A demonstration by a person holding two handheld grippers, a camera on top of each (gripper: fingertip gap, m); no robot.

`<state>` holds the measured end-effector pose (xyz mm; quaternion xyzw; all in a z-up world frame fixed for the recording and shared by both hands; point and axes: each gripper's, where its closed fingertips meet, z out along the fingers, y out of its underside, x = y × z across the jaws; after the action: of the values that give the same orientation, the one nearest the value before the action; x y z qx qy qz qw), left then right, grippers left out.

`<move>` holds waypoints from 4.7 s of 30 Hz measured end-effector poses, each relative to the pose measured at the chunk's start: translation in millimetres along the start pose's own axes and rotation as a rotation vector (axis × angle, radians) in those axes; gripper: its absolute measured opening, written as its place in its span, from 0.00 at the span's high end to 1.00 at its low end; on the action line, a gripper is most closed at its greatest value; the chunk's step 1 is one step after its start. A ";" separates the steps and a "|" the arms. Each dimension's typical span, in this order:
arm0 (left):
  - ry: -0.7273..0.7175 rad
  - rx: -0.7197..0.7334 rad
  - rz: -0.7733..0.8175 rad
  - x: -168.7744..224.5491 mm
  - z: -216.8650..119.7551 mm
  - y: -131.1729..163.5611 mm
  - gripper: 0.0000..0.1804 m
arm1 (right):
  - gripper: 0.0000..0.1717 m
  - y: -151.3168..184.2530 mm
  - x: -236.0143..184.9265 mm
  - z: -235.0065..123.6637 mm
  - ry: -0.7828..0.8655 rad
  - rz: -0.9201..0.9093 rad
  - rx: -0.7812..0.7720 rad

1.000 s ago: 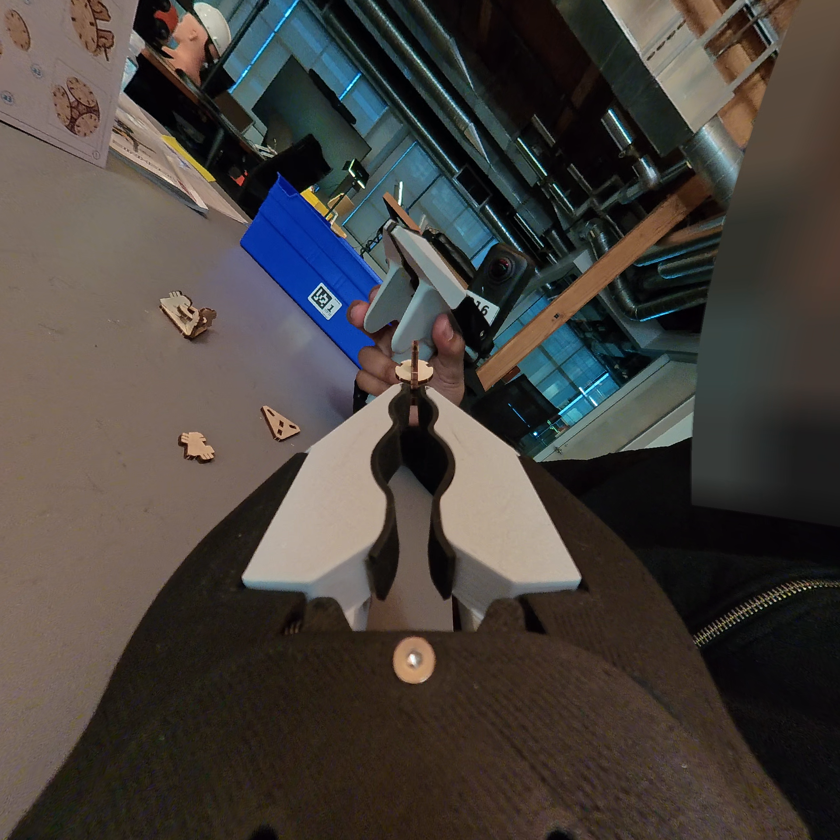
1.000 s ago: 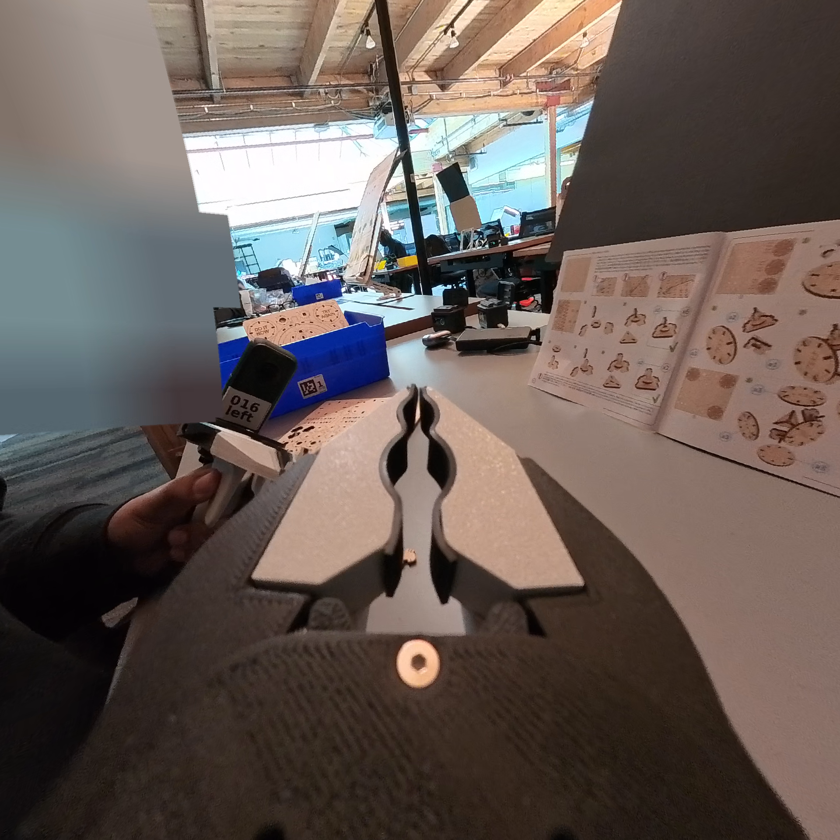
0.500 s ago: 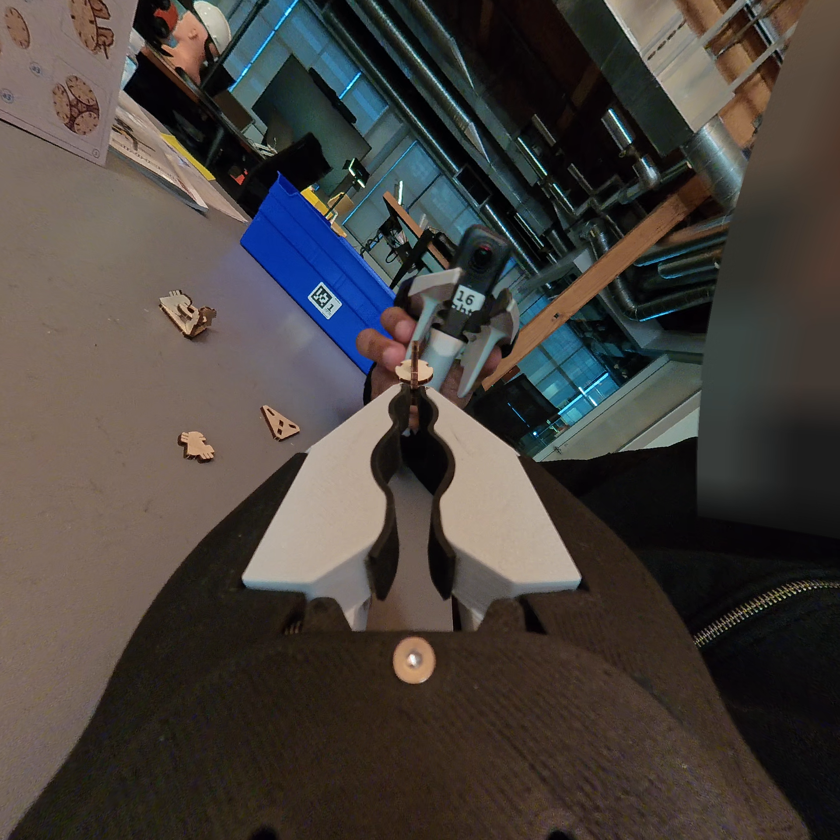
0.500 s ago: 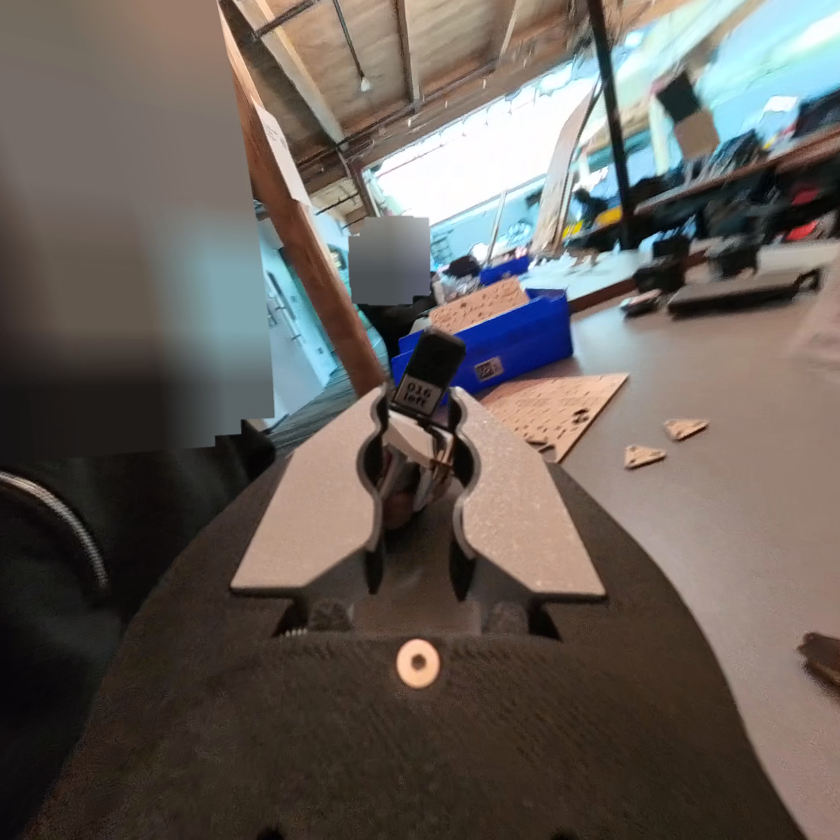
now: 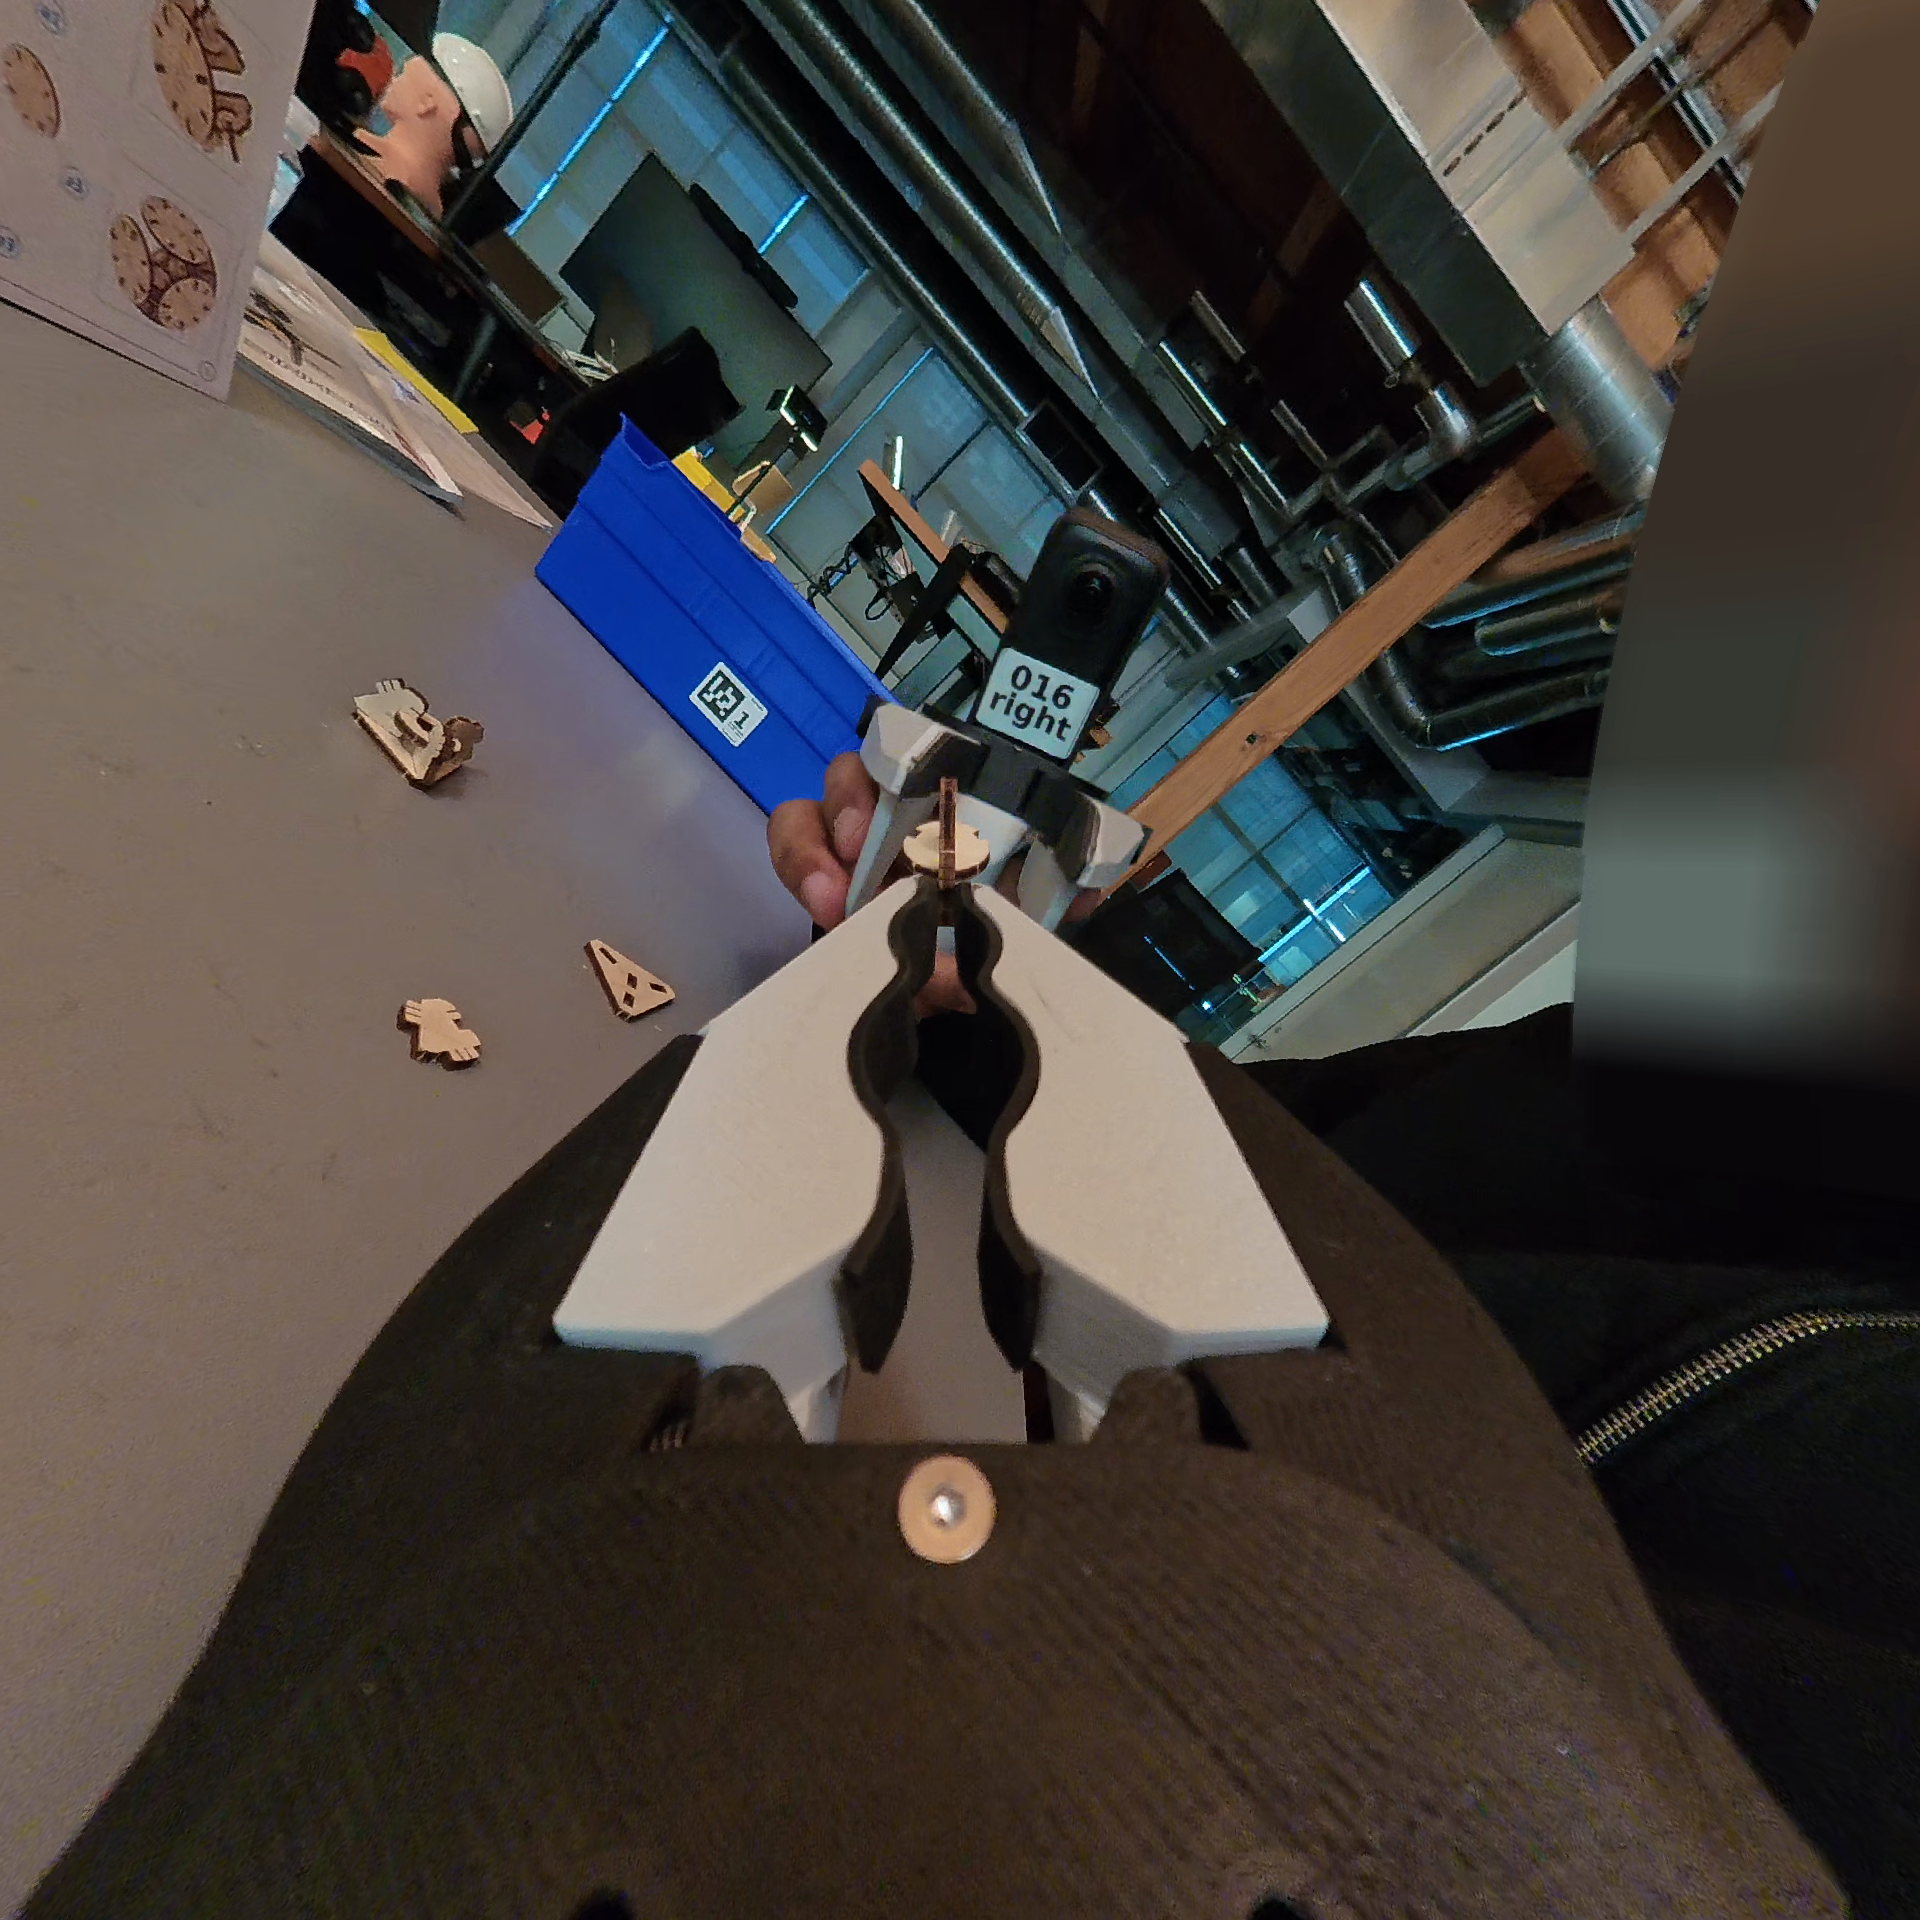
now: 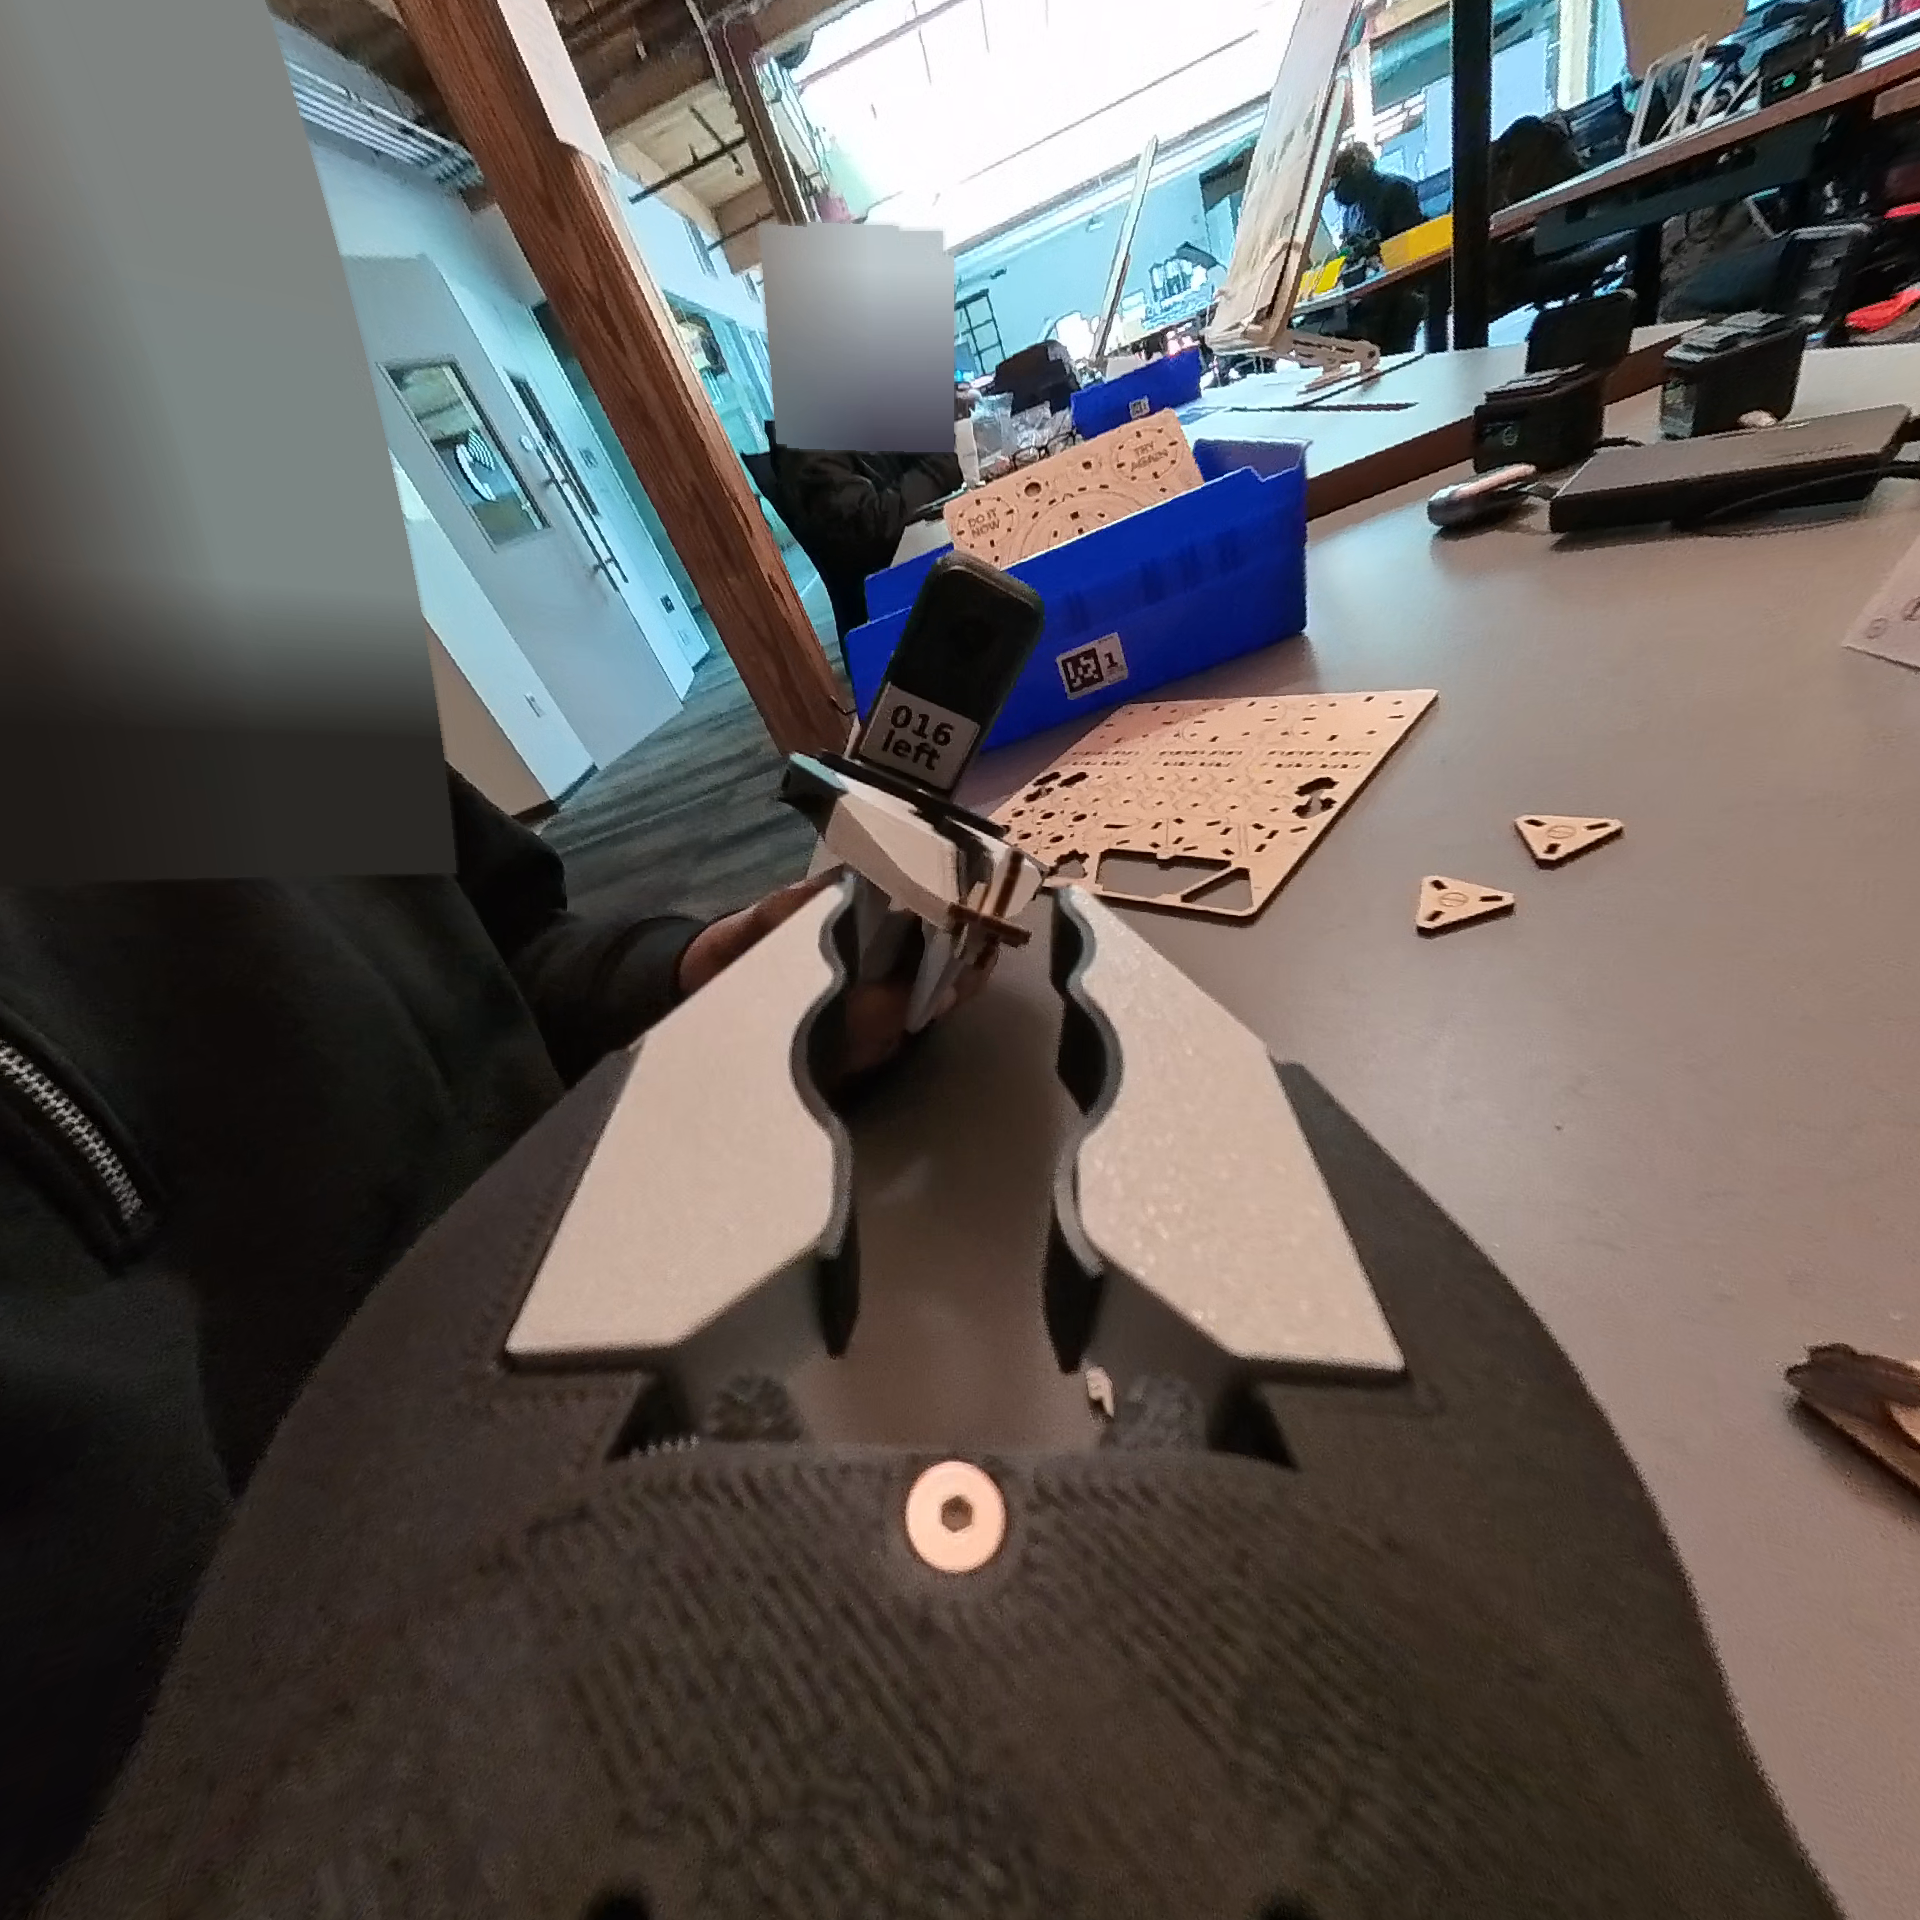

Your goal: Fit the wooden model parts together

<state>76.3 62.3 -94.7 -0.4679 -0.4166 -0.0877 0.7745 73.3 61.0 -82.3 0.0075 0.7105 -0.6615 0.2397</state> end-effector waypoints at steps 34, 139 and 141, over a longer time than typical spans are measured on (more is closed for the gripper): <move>0.067 0.042 -0.059 4.1 -3.7 -6.7 1.00 | 0.77 8.3 -10.7 4.3 -0.034 -0.083 -0.044; -0.414 -0.636 0.385 -80.2 47.6 45.0 1.00 | 0.94 46.6 66.4 -57.5 -0.005 -0.360 -0.420; -0.415 -0.636 0.386 -80.3 47.6 45.1 1.00 | 0.93 47.2 66.3 -57.5 -0.006 -0.357 -0.423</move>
<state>22.0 104.6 -172.2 -0.7608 -0.4204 0.0309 0.4935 11.0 100.8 -149.2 -0.1700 0.8223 -0.5302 0.1176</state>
